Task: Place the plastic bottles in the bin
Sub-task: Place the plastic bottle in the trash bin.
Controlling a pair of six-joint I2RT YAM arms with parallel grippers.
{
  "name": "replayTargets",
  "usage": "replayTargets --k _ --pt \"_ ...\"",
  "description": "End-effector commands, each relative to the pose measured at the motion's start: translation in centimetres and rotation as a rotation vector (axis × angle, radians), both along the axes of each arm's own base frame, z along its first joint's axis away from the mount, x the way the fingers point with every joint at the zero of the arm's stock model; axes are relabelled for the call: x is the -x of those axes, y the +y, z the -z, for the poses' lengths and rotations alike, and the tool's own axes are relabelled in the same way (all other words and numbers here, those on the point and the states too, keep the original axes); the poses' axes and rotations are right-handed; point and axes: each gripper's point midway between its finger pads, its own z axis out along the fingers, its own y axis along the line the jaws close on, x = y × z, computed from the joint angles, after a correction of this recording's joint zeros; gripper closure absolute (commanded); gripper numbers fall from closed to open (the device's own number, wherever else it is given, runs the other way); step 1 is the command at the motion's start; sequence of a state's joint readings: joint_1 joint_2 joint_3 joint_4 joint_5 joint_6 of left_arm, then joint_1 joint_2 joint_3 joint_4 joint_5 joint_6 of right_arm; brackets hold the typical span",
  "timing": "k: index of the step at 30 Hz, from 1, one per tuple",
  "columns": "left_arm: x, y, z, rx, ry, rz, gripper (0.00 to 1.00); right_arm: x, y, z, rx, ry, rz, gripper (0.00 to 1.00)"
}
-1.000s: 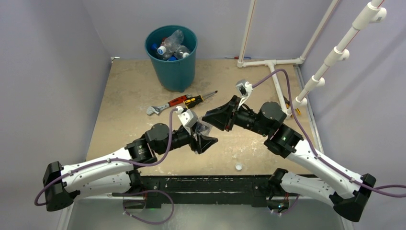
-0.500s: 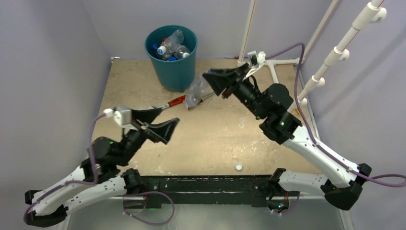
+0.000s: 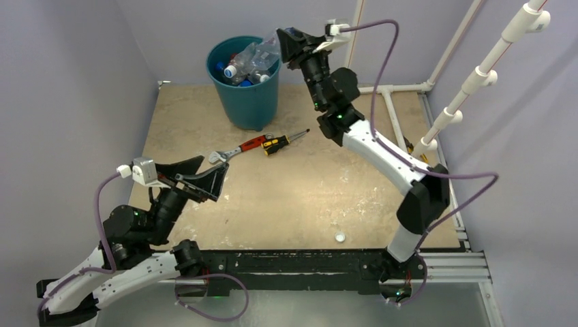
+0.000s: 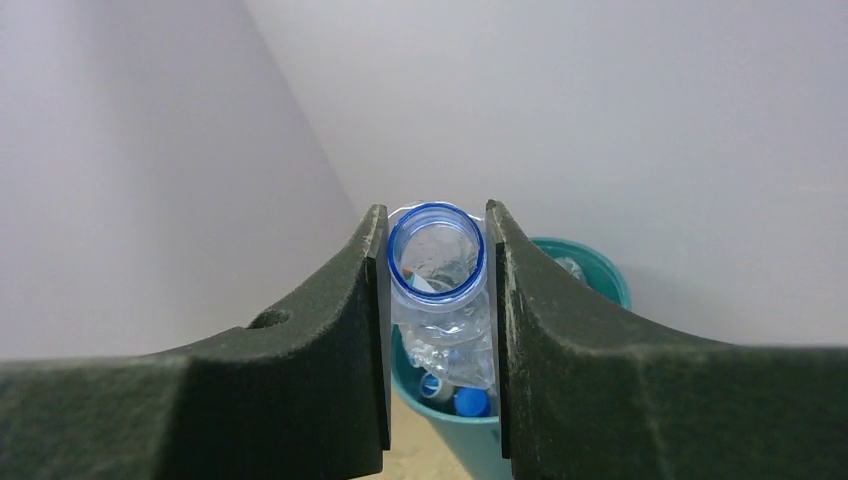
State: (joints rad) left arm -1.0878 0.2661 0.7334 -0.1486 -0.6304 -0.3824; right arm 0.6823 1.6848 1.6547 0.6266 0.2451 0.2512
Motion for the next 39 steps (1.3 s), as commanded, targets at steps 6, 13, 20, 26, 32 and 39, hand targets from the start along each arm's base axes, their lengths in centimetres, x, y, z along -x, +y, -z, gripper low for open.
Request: replayTargets --k 6,13,20,26,32,39 --pt "-0.2 0.2 0.9 0.04 0.029 -0.017 0.01 -5.6 0.4 0.6 -0.029 -0.127 0.174 1.0" --pt "-0.7 1.6 2.2 0.026 0.055 -0.085 0.01 -9.4 0.8 3.2 0.008 -0.135 0.291 1.0" --pt "-0.8 2.5 2.8 0.008 0.068 -0.121 0.02 -13.1 2.7 7.6 0.145 -0.111 0.36 1.0" --pt "-0.8 2.7 3.0 0.001 0.077 -0.131 0.02 -14.0 6.3 11.0 0.207 -0.082 0.226 1.0" --pt "-1.0 2.2 3.5 -0.017 0.096 -0.129 0.02 -12.2 9.2 11.8 0.264 -0.081 0.095 0.61" --pt "-1.1 1.5 3.3 -0.016 0.097 -0.113 0.02 -10.5 8.8 9.2 0.219 -0.064 0.047 0.18"
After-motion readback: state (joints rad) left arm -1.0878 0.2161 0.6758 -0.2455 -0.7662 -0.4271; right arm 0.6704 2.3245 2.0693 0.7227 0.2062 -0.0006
